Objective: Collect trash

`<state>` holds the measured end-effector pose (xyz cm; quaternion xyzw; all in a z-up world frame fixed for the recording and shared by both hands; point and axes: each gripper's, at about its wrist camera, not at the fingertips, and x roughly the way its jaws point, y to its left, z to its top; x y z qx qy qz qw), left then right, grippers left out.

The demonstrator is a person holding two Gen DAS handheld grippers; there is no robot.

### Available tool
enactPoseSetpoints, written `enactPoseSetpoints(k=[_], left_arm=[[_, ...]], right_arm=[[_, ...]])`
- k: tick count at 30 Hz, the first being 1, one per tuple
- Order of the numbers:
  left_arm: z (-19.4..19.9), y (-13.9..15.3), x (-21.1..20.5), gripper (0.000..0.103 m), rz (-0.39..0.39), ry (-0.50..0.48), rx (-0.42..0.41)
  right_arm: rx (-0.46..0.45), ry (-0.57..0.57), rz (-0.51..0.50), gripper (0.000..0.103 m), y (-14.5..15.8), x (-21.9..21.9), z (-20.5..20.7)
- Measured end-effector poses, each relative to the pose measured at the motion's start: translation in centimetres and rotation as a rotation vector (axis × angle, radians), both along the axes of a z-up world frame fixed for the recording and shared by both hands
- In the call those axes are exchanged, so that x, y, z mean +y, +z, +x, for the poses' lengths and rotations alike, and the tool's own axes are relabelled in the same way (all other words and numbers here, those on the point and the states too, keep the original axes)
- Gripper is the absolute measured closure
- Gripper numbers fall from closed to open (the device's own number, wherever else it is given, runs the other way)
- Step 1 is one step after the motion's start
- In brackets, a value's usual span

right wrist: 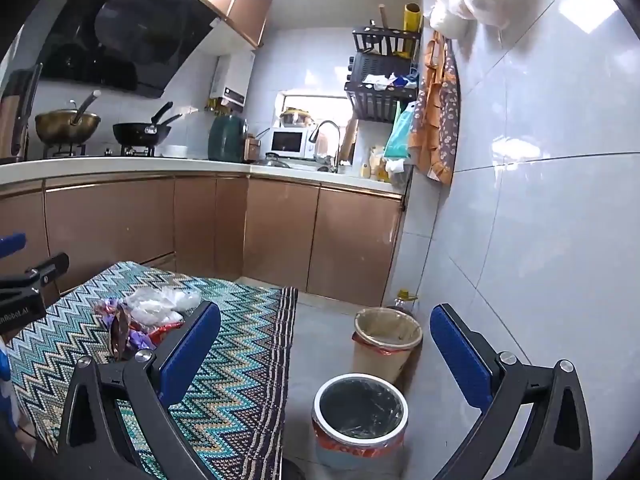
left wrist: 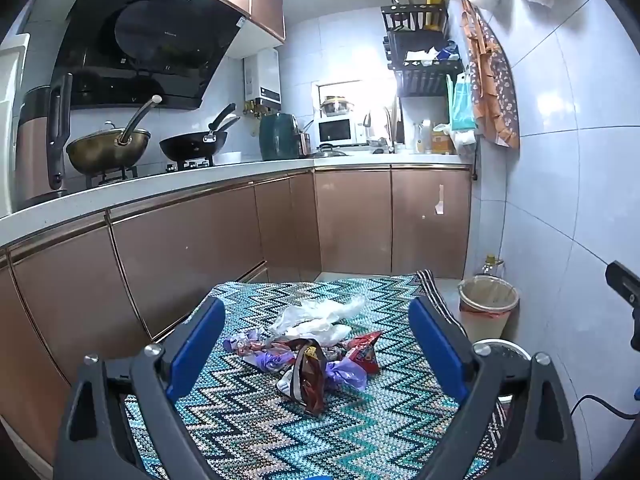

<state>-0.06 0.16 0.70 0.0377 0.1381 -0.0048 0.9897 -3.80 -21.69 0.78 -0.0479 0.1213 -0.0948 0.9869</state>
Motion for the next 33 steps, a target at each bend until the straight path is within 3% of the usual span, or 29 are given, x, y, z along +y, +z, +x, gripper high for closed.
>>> enactPoseSetpoints(k=[14, 33], left_arm=[[0.8, -0.2, 0.2, 0.01, 0.025, 0.024, 0.025], [2.9, 0.3, 0.7, 0.01, 0.029, 0.051, 0.079]], right_arm=[[0.024, 0.064, 0.055, 0.0, 0.3, -0.4, 0.9], [-0.03, 0.057, 0.06, 0.0, 0.8, -1.1, 2.4]])
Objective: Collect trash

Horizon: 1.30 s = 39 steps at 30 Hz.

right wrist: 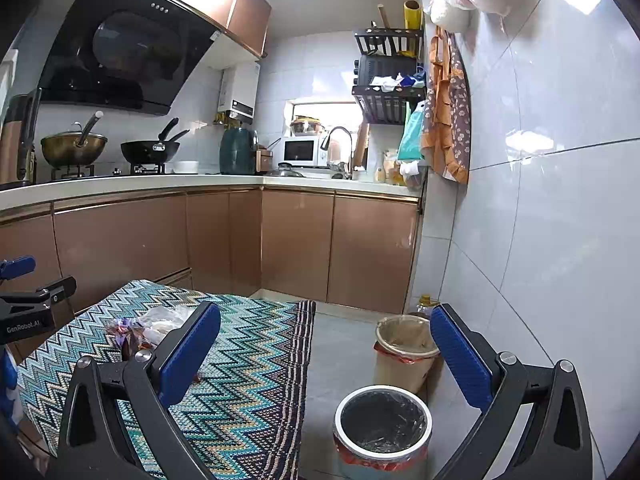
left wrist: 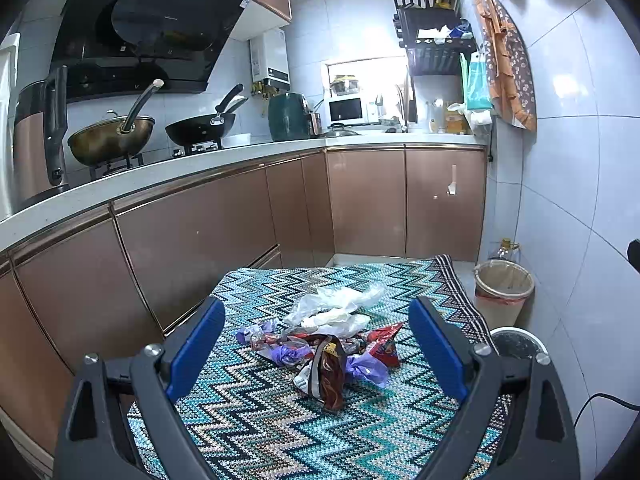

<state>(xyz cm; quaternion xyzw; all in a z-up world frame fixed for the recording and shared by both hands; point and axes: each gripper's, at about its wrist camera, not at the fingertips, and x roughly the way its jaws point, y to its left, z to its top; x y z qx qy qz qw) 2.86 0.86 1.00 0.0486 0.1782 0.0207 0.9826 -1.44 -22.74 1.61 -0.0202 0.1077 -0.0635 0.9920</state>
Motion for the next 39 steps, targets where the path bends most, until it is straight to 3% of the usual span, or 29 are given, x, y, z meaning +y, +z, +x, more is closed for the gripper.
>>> enactPoseSetpoints(k=[10, 27, 39], left_arm=[[0.9, 0.8, -0.7, 0.01, 0.027, -0.01, -0.031], [2.4, 2.4, -0.3, 0.01, -0.01, -0.053, -0.096], [5.3, 0.4, 2.4, 0.01, -0.011, -0.029, -0.002]], right_arm=[[0.017, 0.009, 0.002, 0.0, 0.0, 0.3, 1.3], [0.008, -0.061, 0.014, 0.0, 2.7, -0.3, 2.3], [0.121, 0.045, -0.005, 0.0, 0.7, 2.1, 6.7]])
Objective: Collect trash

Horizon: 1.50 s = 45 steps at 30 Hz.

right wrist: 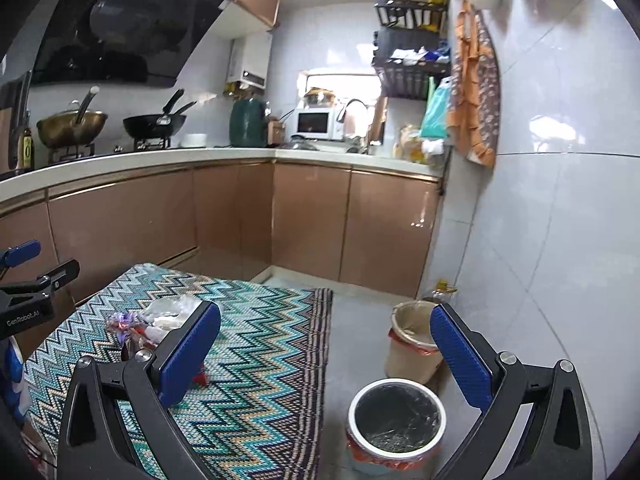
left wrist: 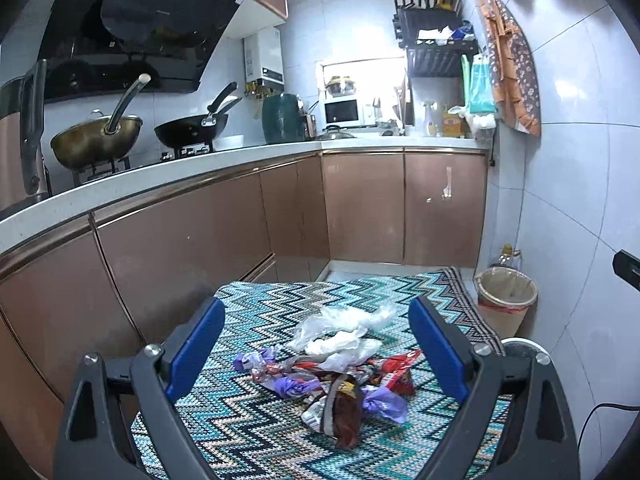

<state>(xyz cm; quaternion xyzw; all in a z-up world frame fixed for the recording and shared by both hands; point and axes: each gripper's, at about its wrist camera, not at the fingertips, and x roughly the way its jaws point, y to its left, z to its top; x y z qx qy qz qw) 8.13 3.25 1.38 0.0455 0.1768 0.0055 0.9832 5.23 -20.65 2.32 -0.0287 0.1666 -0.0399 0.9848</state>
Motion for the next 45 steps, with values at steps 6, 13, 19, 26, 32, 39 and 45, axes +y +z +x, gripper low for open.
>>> enactPoseSetpoints(k=[6, 13, 19, 26, 32, 39, 45], left_arm=[[1.8, -1.4, 1.4, 0.01, -0.014, 0.029, 0.046], [4.1, -3.4, 3.7, 0.01, -0.038, 0.068, 0.107], [5.6, -5.4, 5.4, 0.01, -0.043, 0.092, 0.161], [6.7, -7.7, 7.7, 0.011, -0.053, 0.131, 0.217], [7.1, -9.0, 9.2, 0.011, -0.086, 0.123, 0.247], [5.9, -11.1, 8.3, 0.011, -0.131, -0.069, 0.306], [5.6, -12.7, 4.9, 0.024, -0.122, -0.219, 0.355]], right_arm=[[0.047, 0.04, -0.011, 0.001, -1.1, 1.6, 2.5], [0.107, 0.092, -0.019, 0.006, -2.4, 3.5, 5.5], [0.156, 0.147, -0.014, 0.013, -3.7, 5.1, 8.2], [0.215, 0.198, -0.011, 0.021, -5.5, 6.4, 10.7], [0.271, 0.248, -0.004, 0.028, -7.1, 7.7, 12.5], [0.399, 0.38, 0.081, 0.04, -10.3, 9.1, 14.2], [0.533, 0.5, 0.172, 0.051, -13.7, 10.8, 15.2]])
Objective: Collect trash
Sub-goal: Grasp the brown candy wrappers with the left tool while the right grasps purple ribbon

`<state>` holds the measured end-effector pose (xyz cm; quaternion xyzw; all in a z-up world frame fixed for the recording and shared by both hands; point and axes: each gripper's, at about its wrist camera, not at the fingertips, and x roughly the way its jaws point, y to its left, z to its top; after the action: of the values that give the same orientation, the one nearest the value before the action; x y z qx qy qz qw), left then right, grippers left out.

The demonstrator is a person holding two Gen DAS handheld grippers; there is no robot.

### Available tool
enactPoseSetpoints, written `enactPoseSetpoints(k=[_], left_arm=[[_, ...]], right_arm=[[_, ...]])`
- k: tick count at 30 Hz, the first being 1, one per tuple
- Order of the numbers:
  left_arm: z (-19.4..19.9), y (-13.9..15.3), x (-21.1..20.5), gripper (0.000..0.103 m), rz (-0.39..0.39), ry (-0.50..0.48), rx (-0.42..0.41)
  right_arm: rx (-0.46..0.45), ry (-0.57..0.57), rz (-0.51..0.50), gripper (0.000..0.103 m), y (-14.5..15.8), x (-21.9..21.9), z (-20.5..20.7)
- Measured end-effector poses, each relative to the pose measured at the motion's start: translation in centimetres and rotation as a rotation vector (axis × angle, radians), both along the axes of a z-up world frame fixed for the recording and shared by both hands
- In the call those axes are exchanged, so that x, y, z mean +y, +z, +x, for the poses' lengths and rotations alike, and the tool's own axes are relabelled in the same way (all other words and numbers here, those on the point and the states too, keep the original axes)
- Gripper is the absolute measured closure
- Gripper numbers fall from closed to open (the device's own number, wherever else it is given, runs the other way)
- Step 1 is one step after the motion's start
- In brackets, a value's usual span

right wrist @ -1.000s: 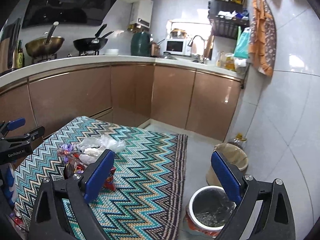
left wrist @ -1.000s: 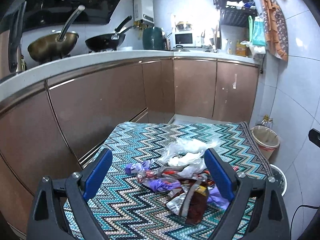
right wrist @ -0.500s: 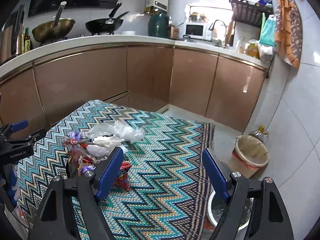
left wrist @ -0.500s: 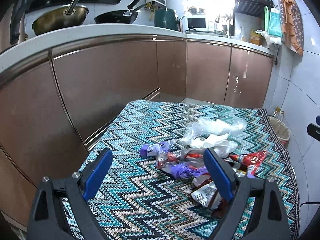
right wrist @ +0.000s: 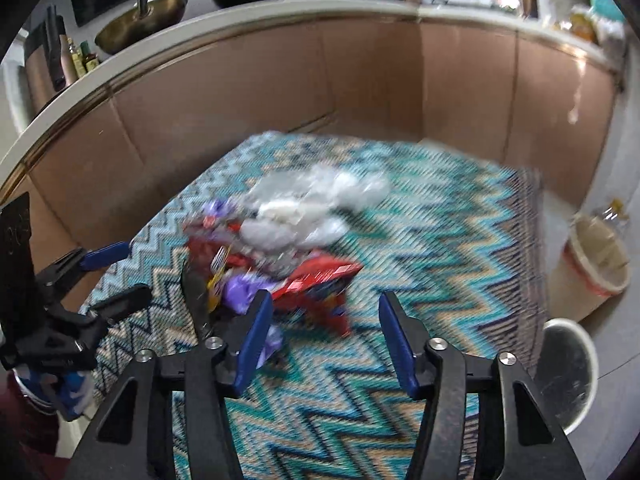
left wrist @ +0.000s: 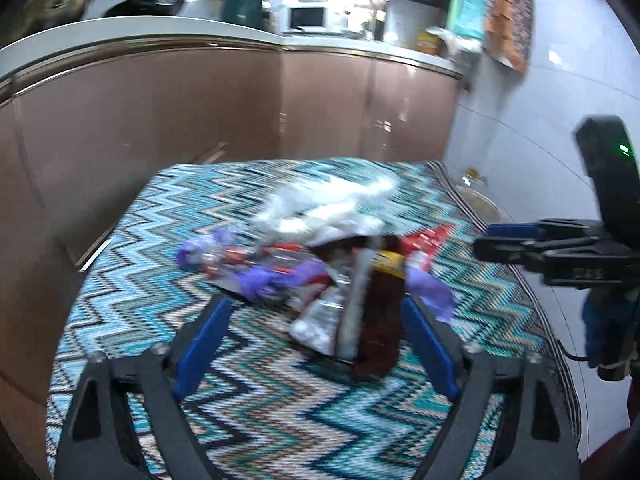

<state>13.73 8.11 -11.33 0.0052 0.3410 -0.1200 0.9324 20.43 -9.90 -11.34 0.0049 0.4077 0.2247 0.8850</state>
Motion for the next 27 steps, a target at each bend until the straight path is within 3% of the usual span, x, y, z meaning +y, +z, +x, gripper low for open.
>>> enactPoseSetpoints(k=[2, 4, 10, 12, 14, 19, 27], left_arm=[[0.4, -0.7, -1.1, 0.036, -0.006, -0.038, 0.023], [0.8, -1.2, -1.8, 0.041, -0.003, -0.059, 0.039], [2.3, -2.7, -2.0, 0.044, 0.001, -0.064, 0.071], [2.8, -3.5, -1.7, 0.054, -0.018, -0.07, 0.101], [3.0, -4.1, -1.3, 0.075, -0.056, -0.085, 0.131], [1.9, -3.7, -0.9, 0.088, -0.066, -0.071, 0.116], [-1.1, -0.2, 0.7, 0.09, -0.112, -0.023, 0.054]], right_arm=[[0.043, 0.025, 0.018, 0.054, -1.0, 0.4, 0.2], [0.074, 0.048, 0.033, 0.059, -1.6, 0.7, 0.1], [0.158, 0.109, 0.086, 0.064, -3.7, 1.6, 0.6], [0.183, 0.125, 0.105, 0.071, -4.2, 2.0, 0.8], [0.202, 0.142, 0.117, 0.086, -4.7, 2.5, 0.9], [0.163, 0.191, 0.116, 0.095, -4.2, 3.5, -0.2], [0.056, 0.225, 0.164, 0.096, -0.6, 2.7, -3.8]])
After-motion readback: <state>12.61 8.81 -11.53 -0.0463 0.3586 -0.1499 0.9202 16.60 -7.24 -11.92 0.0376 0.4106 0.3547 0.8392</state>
